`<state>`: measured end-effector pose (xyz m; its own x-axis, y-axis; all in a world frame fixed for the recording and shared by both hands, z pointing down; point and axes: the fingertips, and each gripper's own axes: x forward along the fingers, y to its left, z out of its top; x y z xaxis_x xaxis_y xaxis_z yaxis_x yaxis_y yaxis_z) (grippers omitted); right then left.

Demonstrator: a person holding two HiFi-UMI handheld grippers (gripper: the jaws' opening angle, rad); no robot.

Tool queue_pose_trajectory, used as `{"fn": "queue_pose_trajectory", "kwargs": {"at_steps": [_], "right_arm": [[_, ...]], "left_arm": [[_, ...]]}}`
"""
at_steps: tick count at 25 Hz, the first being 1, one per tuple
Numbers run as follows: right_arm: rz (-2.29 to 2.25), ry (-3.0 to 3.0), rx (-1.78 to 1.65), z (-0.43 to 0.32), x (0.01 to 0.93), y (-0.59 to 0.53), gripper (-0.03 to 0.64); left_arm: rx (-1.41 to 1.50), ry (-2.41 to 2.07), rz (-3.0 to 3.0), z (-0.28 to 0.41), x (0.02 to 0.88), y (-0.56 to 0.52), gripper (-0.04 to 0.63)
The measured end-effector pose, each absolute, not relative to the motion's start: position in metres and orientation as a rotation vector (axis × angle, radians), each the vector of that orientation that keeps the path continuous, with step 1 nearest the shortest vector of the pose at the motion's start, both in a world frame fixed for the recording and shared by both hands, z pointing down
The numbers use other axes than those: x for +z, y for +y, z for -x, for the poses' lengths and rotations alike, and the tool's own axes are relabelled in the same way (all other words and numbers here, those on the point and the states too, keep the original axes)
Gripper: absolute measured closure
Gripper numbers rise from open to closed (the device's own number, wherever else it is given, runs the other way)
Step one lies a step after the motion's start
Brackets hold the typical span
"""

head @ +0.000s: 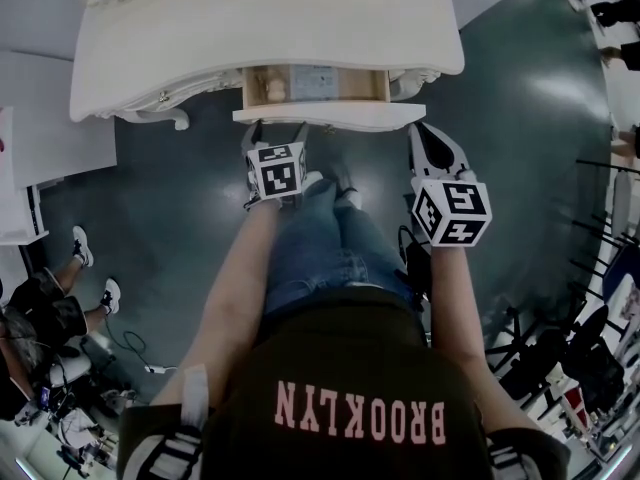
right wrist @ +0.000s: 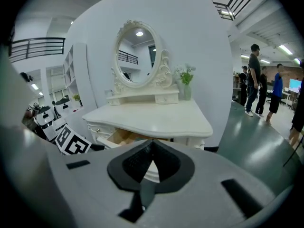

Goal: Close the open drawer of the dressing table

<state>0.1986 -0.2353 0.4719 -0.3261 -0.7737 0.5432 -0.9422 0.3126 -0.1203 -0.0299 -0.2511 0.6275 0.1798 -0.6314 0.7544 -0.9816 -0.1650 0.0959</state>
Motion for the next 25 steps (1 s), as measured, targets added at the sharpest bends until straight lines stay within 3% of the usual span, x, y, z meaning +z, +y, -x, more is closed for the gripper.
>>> {"fn": "queue_pose_trajectory", "kwargs": {"at_steps": [25], "right_arm": [[-1.51, -2.195, 0.592, -0.187, 0.479, -0.272, 0.62]], "left_arm": [[0.763, -1.552, -1.922, 0.035, 0.628, -0.31, 0.224]]}}
